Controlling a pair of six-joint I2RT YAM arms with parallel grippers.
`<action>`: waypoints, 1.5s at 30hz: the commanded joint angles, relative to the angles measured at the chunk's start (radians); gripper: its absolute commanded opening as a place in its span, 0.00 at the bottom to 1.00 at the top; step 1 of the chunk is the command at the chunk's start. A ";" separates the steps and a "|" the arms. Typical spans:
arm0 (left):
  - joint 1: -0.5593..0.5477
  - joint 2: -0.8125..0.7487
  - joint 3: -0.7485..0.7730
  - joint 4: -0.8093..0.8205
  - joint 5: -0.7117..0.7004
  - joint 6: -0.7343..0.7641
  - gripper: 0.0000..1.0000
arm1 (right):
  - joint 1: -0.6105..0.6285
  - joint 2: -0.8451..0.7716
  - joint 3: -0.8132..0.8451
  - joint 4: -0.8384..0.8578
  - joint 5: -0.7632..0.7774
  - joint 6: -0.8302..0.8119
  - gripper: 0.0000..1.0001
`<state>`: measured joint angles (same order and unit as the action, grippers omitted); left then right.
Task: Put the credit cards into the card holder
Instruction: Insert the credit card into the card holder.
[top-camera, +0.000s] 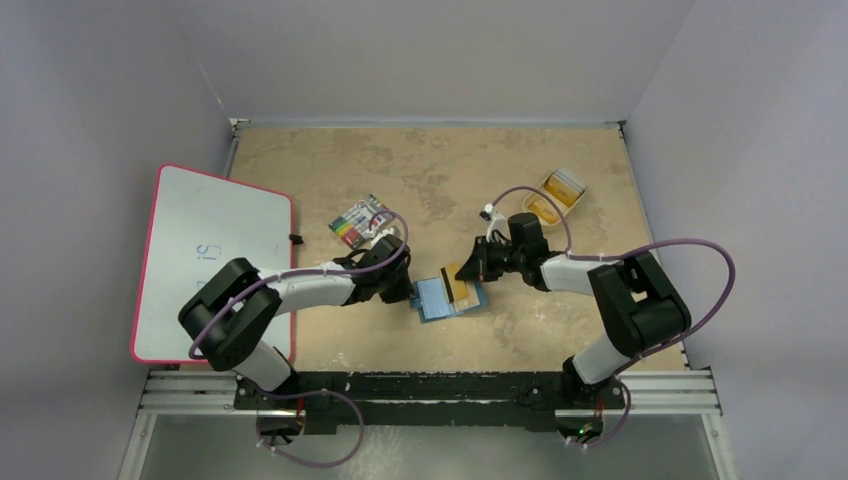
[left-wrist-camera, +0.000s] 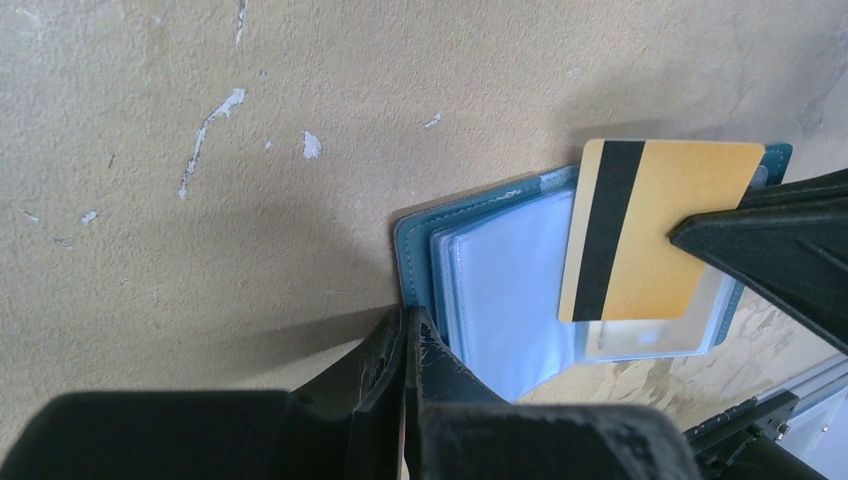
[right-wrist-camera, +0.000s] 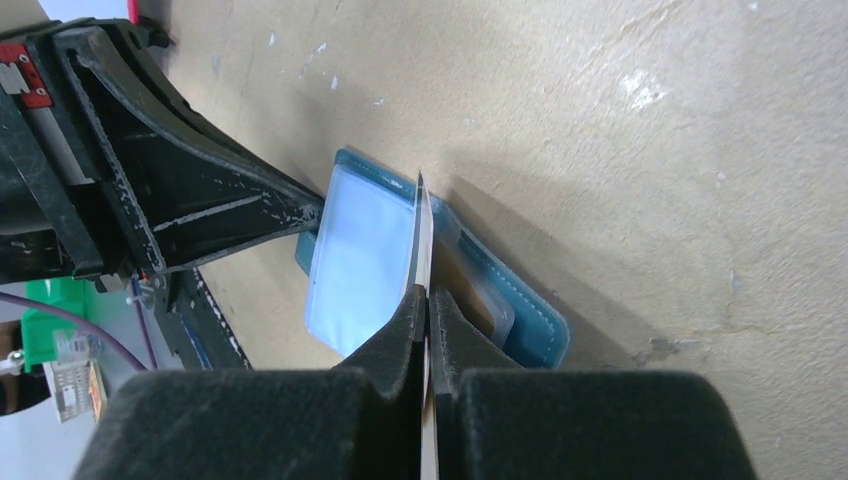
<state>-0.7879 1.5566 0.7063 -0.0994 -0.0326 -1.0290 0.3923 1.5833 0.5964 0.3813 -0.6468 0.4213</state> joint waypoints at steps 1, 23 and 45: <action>-0.004 0.031 0.006 -0.055 -0.062 0.018 0.00 | 0.005 -0.039 -0.042 0.038 -0.014 0.041 0.00; -0.005 0.028 -0.020 -0.019 -0.051 -0.018 0.00 | 0.008 -0.175 -0.218 0.209 0.109 0.254 0.00; -0.005 0.014 -0.034 -0.005 -0.055 -0.026 0.00 | 0.020 -0.143 -0.261 0.292 0.122 0.309 0.00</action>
<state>-0.7879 1.5627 0.7021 -0.0711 -0.0494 -1.0561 0.4061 1.4250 0.3290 0.6334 -0.5339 0.7261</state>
